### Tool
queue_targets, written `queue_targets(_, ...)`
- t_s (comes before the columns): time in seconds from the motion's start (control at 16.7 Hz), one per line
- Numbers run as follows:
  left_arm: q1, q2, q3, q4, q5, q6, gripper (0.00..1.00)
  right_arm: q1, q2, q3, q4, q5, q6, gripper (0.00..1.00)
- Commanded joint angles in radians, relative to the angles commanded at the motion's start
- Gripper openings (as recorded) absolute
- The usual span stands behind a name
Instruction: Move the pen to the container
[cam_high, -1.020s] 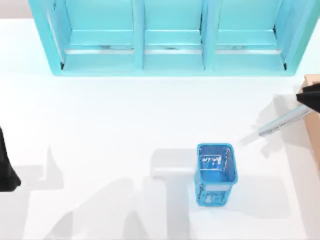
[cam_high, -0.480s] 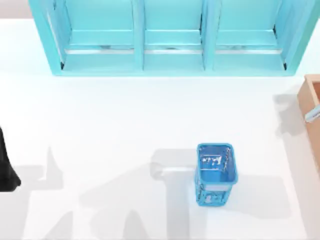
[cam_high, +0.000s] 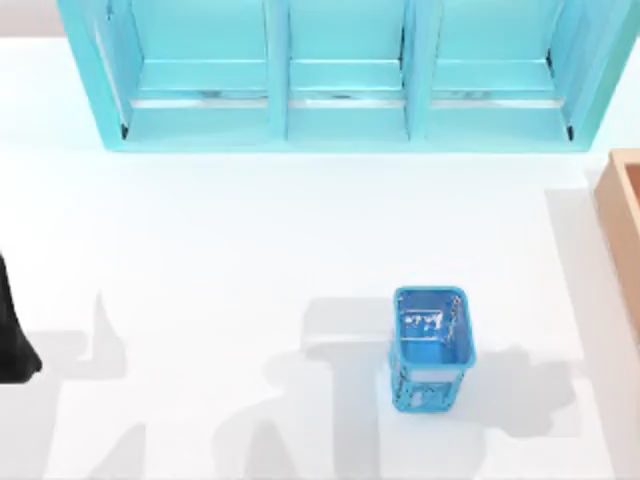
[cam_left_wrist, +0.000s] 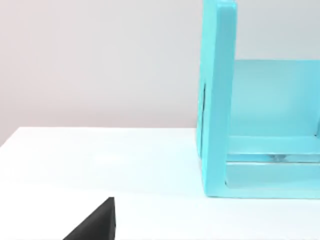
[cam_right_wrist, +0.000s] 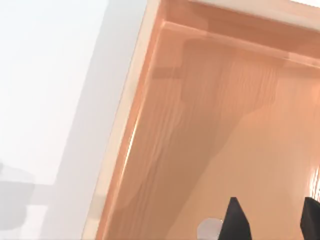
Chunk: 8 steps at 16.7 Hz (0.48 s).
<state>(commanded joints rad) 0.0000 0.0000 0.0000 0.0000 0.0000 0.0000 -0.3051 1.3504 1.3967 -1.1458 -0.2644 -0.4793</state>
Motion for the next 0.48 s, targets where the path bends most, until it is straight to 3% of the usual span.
queue_targets(0.48,0.000,0.000,0.000,0.000,0.000,0.000,1.00,0.006,0.002,-0.075,0.072,0.008,0.018,0.00)
